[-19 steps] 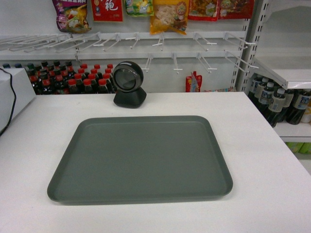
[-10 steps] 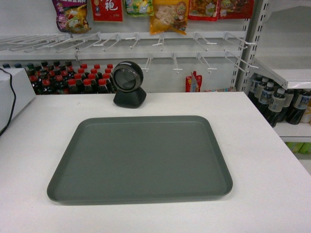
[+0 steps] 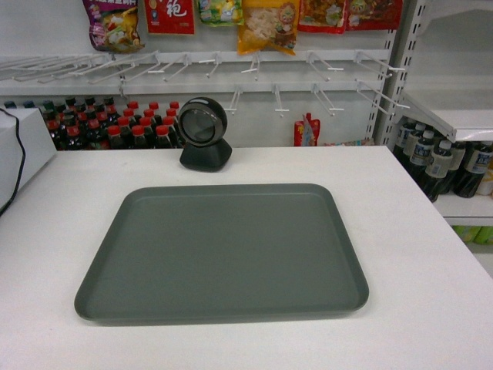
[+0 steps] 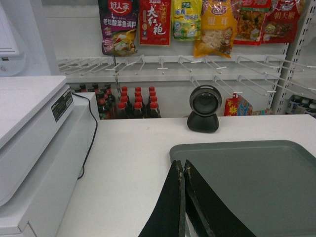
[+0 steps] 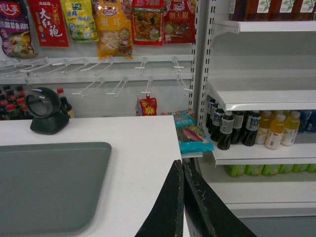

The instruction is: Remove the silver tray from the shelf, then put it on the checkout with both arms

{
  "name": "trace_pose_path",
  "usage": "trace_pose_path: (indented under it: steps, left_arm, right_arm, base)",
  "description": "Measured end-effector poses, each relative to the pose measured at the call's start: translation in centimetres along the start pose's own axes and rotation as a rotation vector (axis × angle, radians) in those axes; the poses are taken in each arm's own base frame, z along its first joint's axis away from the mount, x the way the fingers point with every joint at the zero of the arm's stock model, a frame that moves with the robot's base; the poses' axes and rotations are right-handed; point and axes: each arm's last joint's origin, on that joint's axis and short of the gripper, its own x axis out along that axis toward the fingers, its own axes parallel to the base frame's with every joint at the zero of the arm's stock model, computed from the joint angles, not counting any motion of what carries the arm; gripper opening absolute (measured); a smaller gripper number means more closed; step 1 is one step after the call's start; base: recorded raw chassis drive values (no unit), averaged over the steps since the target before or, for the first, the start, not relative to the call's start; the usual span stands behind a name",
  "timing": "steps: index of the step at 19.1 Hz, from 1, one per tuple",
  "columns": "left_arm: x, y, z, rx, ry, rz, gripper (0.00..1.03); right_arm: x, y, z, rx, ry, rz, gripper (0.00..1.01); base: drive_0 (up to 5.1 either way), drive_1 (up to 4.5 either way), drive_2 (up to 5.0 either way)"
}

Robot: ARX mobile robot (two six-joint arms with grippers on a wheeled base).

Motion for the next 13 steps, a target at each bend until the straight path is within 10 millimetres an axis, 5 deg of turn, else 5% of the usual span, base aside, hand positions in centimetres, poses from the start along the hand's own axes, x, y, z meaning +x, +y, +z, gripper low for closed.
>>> trace_pose_path:
  steps: [13]
  left_arm:
    - [-1.3,0.0,-0.1,0.0,-0.006,-0.002,0.01]
  right_arm:
    - [-0.6,0.0,-0.1,0.0,0.002,0.0,0.02]
  base:
    - [0.0,0.0,0.0]
